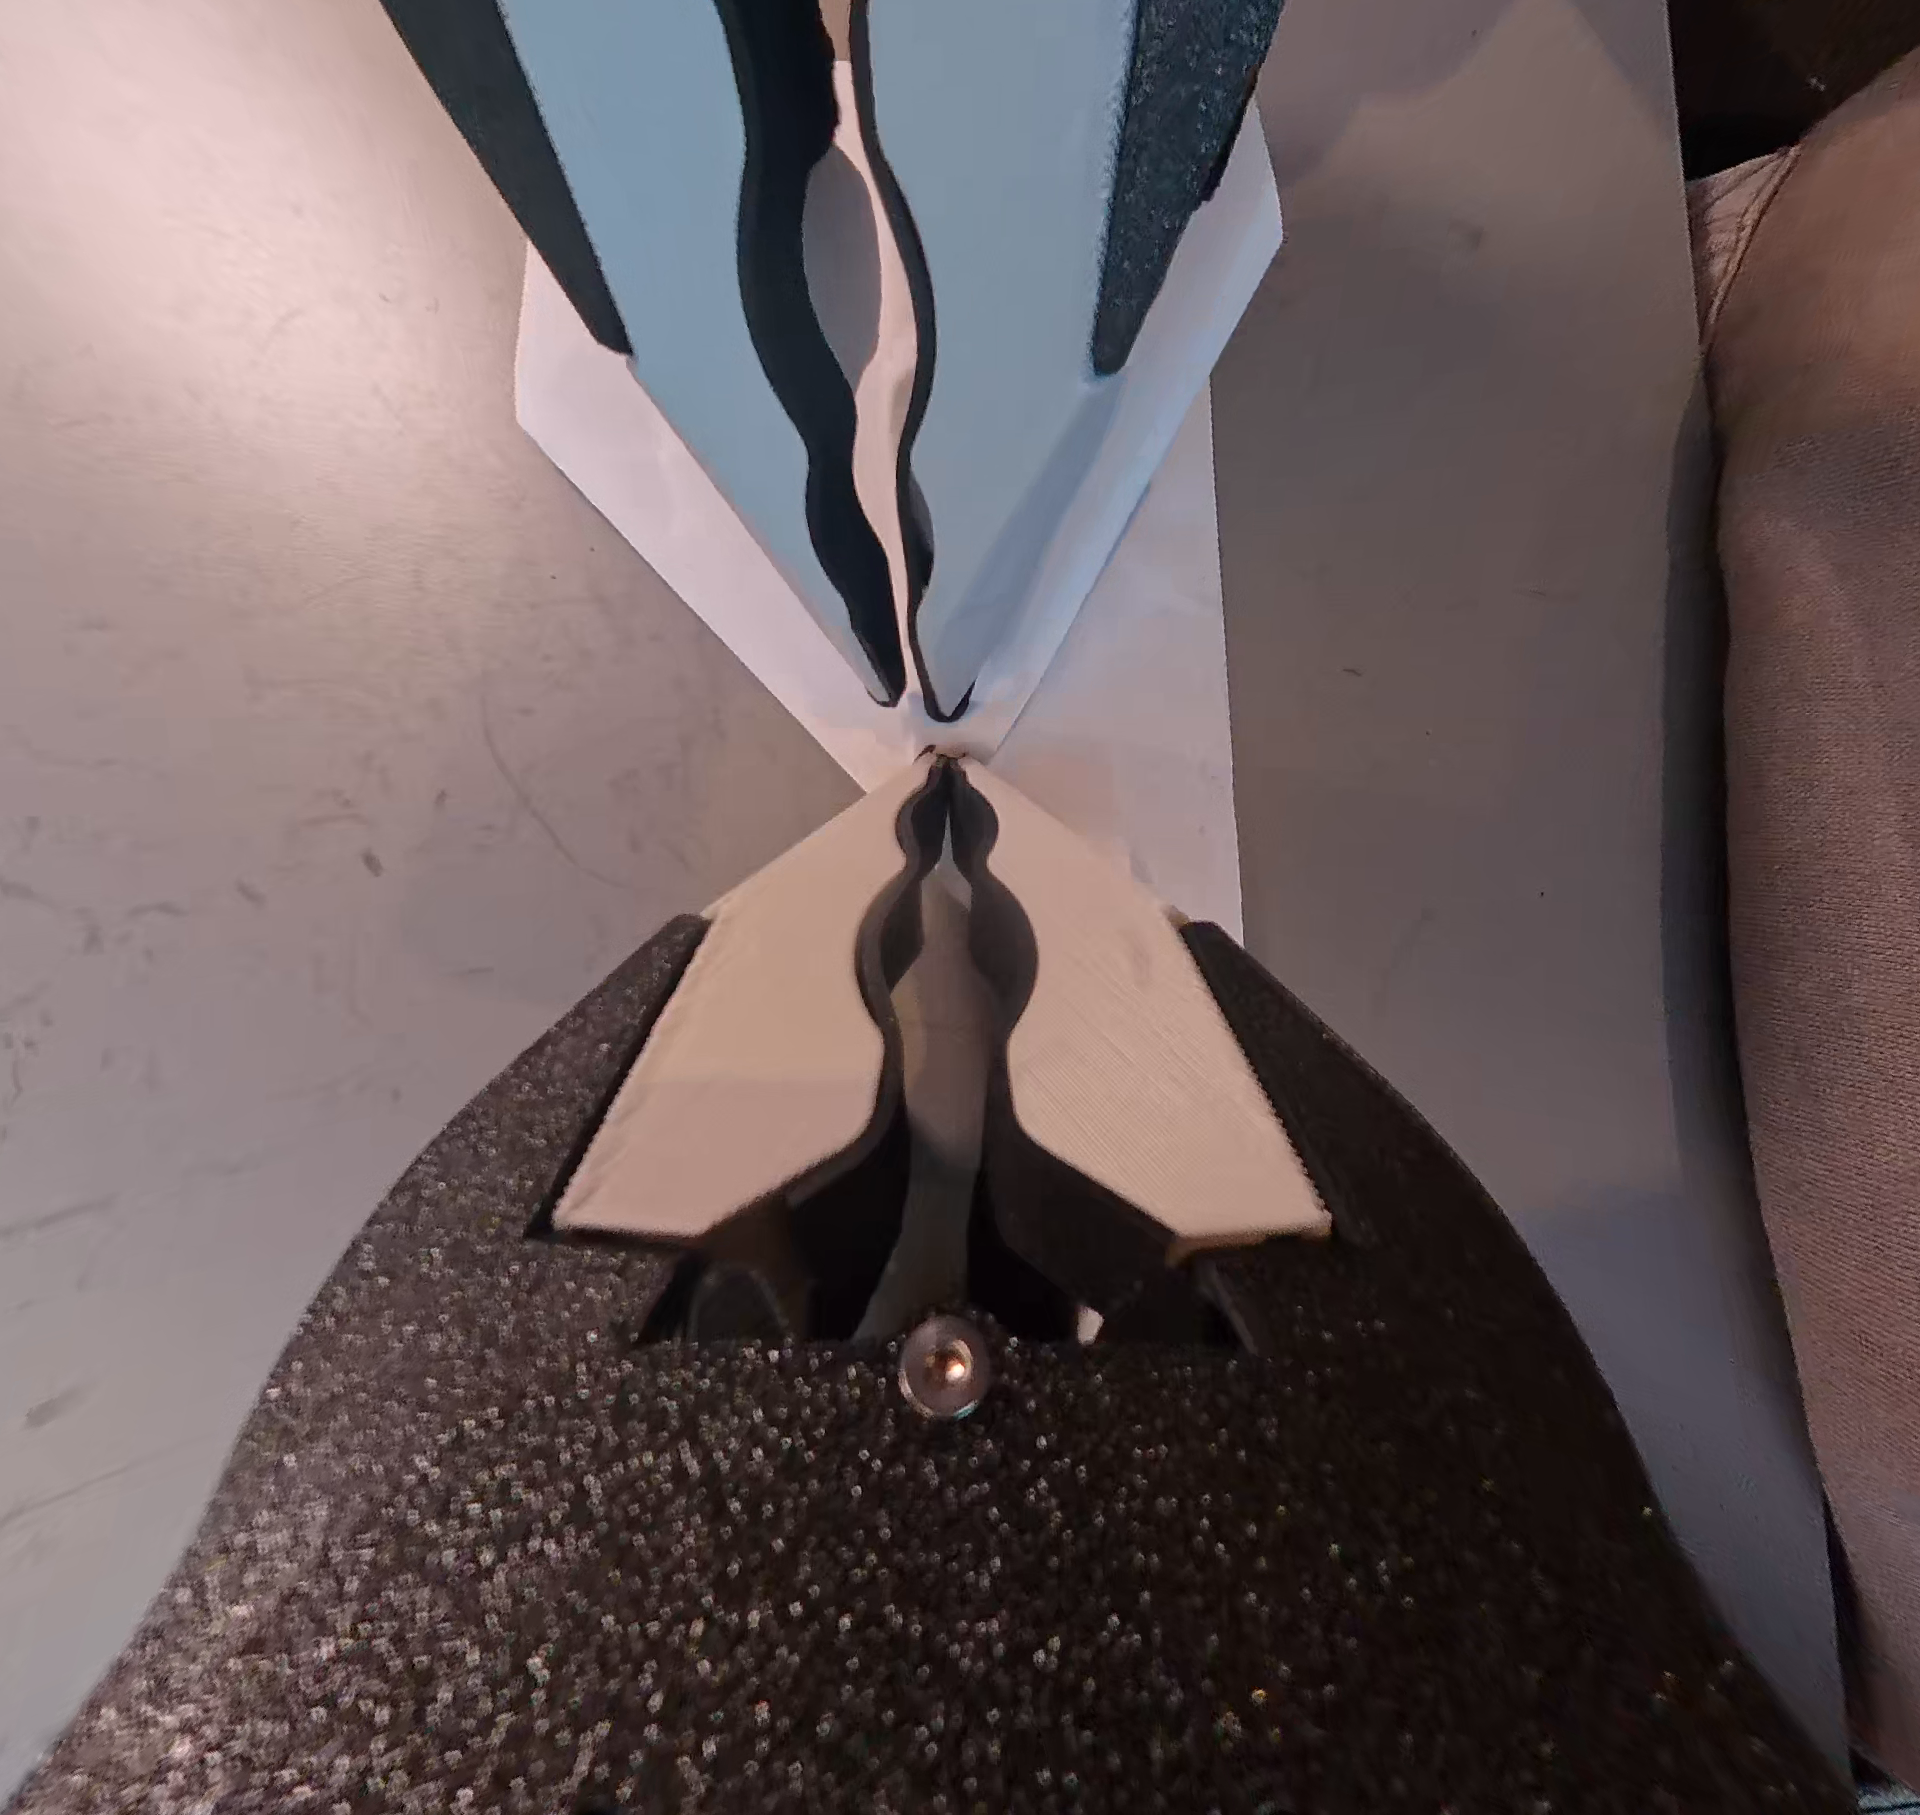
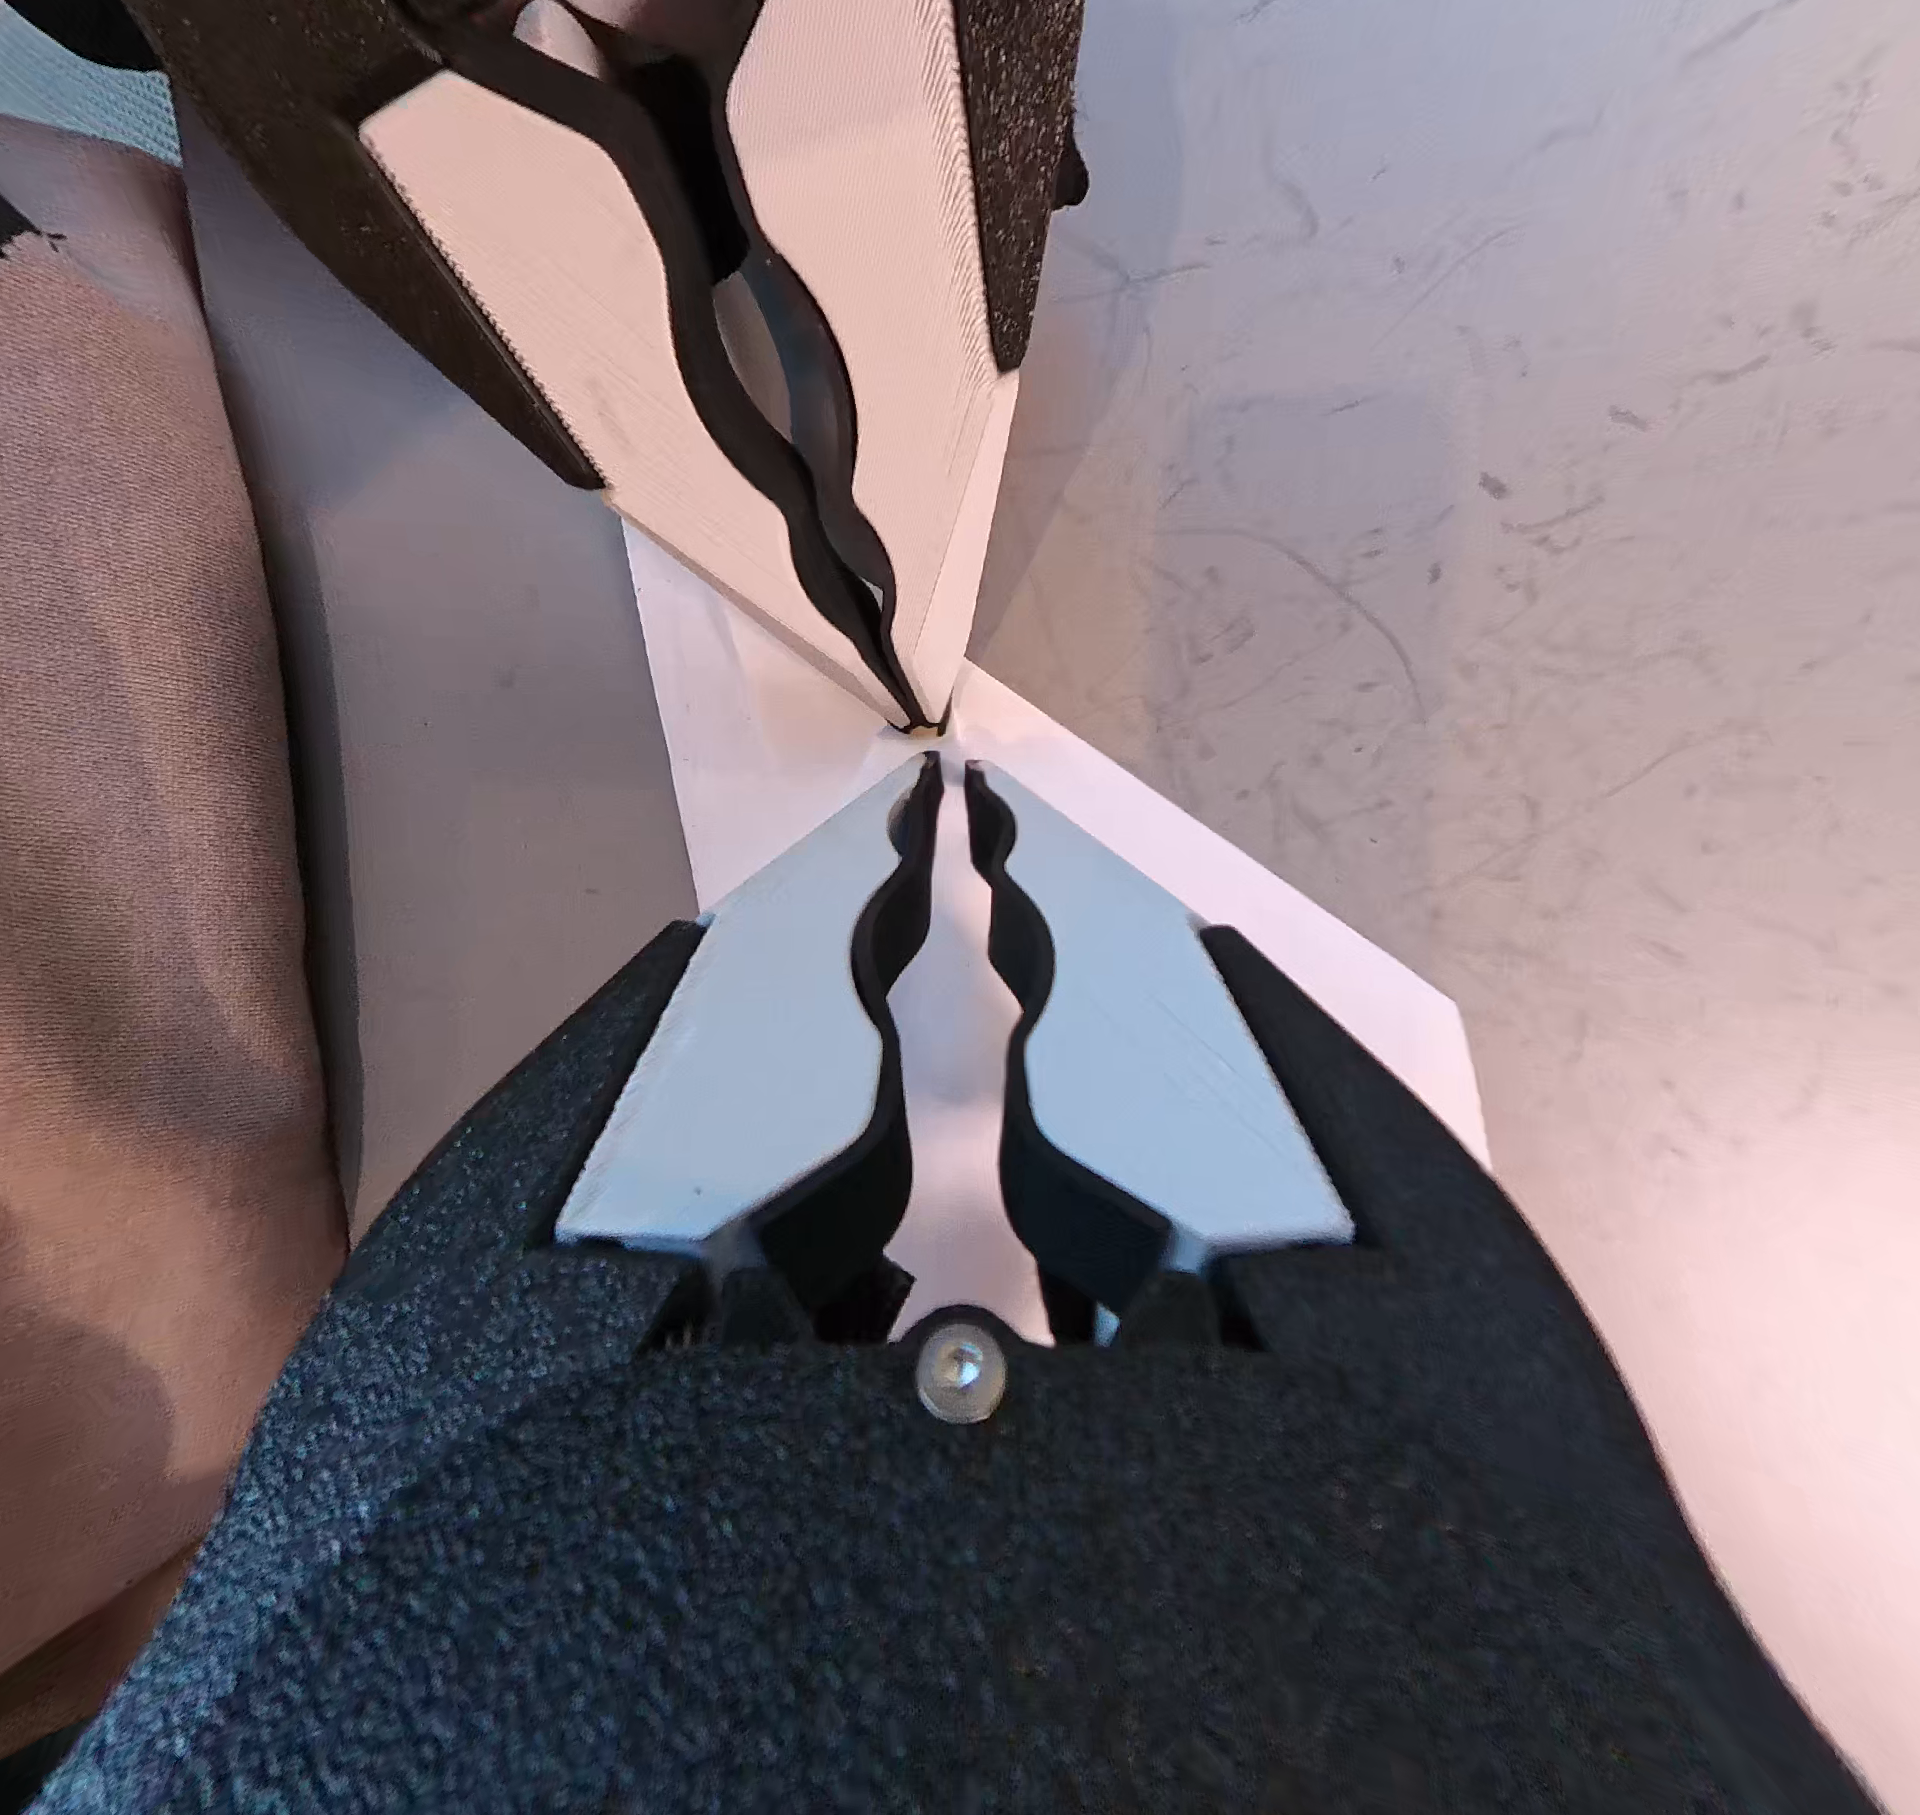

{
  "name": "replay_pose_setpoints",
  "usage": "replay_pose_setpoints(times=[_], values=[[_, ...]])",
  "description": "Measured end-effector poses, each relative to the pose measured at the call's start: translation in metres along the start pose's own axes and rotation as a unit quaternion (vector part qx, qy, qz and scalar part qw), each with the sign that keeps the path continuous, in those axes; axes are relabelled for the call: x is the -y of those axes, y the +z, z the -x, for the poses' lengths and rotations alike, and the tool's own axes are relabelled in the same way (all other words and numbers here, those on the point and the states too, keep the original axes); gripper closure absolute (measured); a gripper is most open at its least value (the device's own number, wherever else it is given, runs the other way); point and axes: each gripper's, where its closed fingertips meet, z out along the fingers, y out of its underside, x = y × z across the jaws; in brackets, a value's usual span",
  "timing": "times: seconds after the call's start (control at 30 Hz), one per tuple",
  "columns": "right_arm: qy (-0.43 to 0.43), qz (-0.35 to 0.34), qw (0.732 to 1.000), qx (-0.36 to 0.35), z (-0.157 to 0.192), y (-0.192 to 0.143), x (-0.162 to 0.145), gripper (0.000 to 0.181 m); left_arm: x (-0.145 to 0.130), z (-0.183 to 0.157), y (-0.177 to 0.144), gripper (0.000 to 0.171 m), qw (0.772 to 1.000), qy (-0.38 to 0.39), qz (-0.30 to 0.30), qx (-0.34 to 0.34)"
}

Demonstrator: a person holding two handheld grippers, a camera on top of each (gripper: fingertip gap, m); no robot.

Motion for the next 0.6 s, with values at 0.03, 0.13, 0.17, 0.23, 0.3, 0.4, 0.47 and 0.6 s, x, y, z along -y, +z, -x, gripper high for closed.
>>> replay_pose_setpoints(times=[0.03,0.13,0.17,0.23,0.3,0.4,0.47,0.6], values=[[-0.003,-0.003,1.000,-0.002,0.0007,0.0004,-0.0002,0.179,-0.0001,0.0001,0.0000,0.171,1.000,0.001,-0.001,0.001],[-0.039,-0.004,0.999,-0.021,0.0028,0.0006,-0.0013,0.181,-0.0003,0.0001,-0.0003,0.171,1.000,-0.001,-0.002,0.000],[-0.053,0.001,0.998,-0.031,0.0026,0.0015,-0.0025,0.181,-0.0004,0.0001,-0.0004,0.171,1.000,-0.003,-0.004,-0.003],[-0.069,0.005,0.996,-0.048,0.0022,0.0028,-0.0031,0.181,-0.0003,0.0003,-0.0007,0.171,1.000,-0.010,-0.008,-0.011],[-0.077,0.004,0.995,-0.057,0.0023,0.0030,-0.0030,0.180,-0.0010,0.0012,-0.0013,0.171,1.000,-0.013,-0.010,-0.012],[-0.079,-0.004,0.995,-0.059,0.0033,0.0033,-0.0033,0.180,-0.0020,0.0025,-0.0024,0.171,1.000,-0.018,-0.008,-0.010],[-0.084,-0.005,0.995,-0.061,0.0037,0.0035,-0.0035,0.180,-0.0042,0.0062,-0.0045,0.171,0.999,-0.032,-0.006,-0.009],[-0.095,-0.009,0.993,-0.070,0.0028,0.0035,-0.0029,0.181,-0.0055,0.0076,-0.0051,0.171,1.000,-0.027,-0.002,0.000]])
